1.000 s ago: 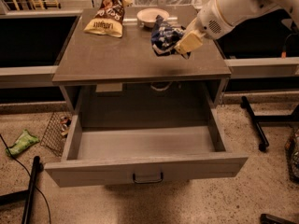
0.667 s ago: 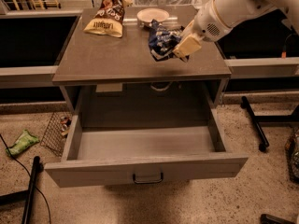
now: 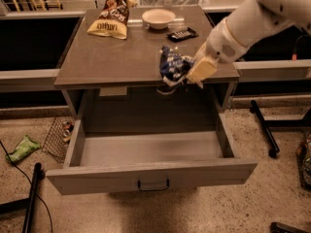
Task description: Place blue chip bag into top drawer
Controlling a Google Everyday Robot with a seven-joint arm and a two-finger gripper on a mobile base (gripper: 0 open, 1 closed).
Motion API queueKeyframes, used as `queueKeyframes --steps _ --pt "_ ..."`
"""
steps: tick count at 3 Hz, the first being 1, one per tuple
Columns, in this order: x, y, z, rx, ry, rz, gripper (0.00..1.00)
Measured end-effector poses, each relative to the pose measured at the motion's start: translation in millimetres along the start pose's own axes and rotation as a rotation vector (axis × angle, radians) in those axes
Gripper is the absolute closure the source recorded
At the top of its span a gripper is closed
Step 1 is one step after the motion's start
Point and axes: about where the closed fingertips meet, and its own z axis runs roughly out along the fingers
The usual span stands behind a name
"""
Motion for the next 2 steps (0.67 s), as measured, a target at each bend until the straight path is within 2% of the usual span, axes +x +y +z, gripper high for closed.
queueKeyframes --steps 1,2 --pt "49 48 15 -0.052 0.095 0.04 1.0" --pt "99 79 37 -0.102 0.181 0.092 1.0"
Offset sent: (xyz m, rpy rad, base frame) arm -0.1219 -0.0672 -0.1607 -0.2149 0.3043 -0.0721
